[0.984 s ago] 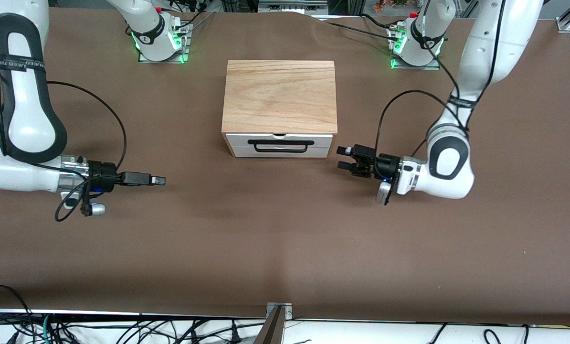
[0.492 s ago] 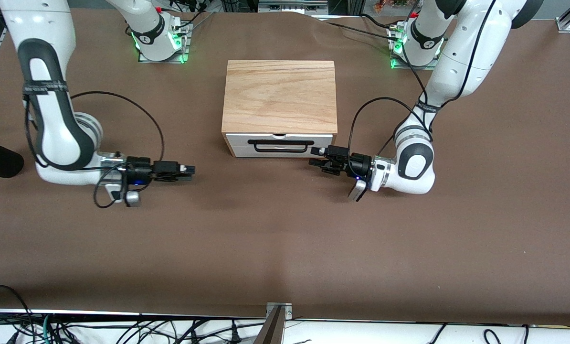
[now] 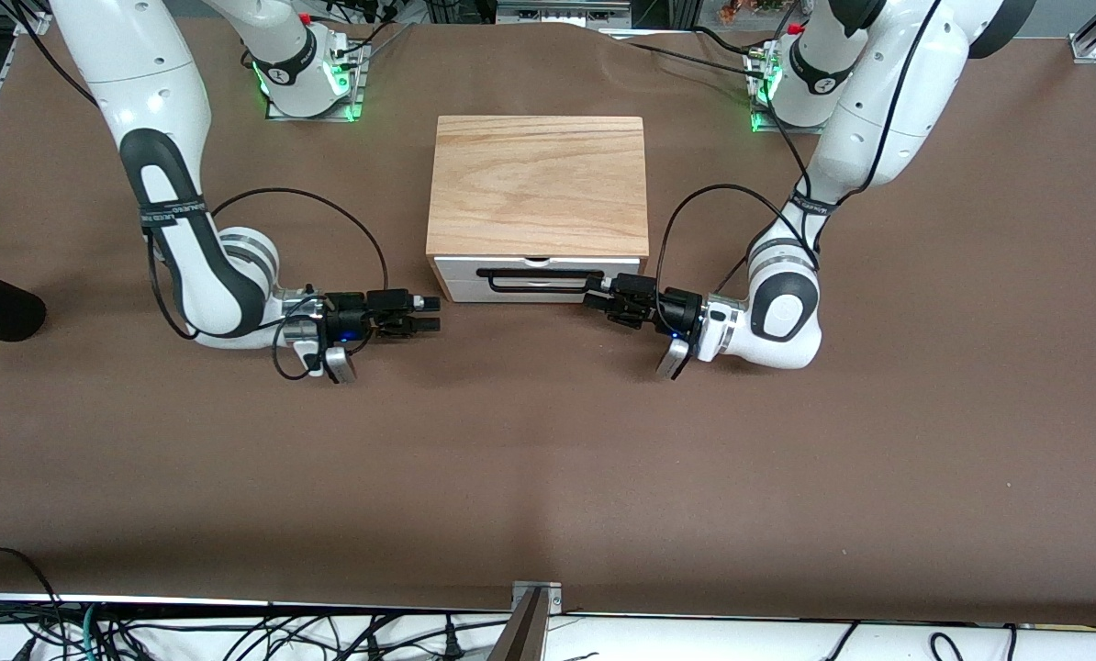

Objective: Pull top drawer with both arms simultaneously
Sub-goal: 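Close the left gripper on the handle while the right gripper grips it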

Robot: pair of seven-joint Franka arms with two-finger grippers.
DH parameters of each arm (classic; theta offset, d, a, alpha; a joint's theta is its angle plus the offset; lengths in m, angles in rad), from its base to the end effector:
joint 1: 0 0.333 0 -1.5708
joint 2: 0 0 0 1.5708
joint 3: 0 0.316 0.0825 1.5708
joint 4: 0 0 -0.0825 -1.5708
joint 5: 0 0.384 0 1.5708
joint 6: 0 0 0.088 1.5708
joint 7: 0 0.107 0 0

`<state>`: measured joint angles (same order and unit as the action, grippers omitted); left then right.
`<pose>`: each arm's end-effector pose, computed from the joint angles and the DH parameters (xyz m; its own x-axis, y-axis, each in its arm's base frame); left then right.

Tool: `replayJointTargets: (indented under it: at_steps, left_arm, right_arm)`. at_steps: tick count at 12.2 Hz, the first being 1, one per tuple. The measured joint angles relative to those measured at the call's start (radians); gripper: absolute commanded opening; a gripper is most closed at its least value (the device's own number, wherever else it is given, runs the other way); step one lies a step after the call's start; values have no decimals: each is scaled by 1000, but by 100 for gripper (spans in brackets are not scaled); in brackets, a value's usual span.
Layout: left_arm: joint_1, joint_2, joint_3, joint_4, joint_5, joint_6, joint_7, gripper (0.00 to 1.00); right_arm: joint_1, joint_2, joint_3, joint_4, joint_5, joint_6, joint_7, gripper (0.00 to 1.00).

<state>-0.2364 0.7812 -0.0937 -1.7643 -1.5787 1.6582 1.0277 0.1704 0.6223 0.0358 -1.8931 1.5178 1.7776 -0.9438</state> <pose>0.5591 -0.2909 0.1563 0.9682 -0.2446 0.0530 -0.0519 0.0111 0.9986 0.5731 0.2072 0.1906 0.9925 0.1214 0.0111 0.0322 -0.1737 -0.9843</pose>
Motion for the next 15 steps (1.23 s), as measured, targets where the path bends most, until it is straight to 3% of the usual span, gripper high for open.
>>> replayJointTargets:
  at_steps: [3, 4, 5, 6, 11, 12, 15]
  left_arm:
    - [-13, 2, 0, -6, 0, 9, -3, 33]
    - [-12, 2, 1, -8, 0, 9, -3, 23]
    - [-12, 2, 2, -9, 0, 9, -3, 7]
    - [-12, 2, 2, -10, 0, 9, -3, 0]
    - [-11, 0, 2, -10, -1, 7, -18, 0]
    - [-11, 0, 2, -10, -1, 7, -18, 0]
    - [-11, 0, 2, -10, -1, 7, -18, 0]
  right_arm:
    - [30, 0, 20, -6, 10, -8, -7, 100]
    - [42, 2, 22, -8, 18, -14, -8, 100]
    - [55, 5, 24, -11, 38, -19, -15, 100]
    - [64, 14, 25, -13, 64, -30, -33, 100]
    - [84, 84, 26, -16, 143, -90, -128, 99]
    - [87, 90, 26, -16, 155, -97, -136, 93]
    - [96, 92, 27, -16, 172, -99, -147, 51]
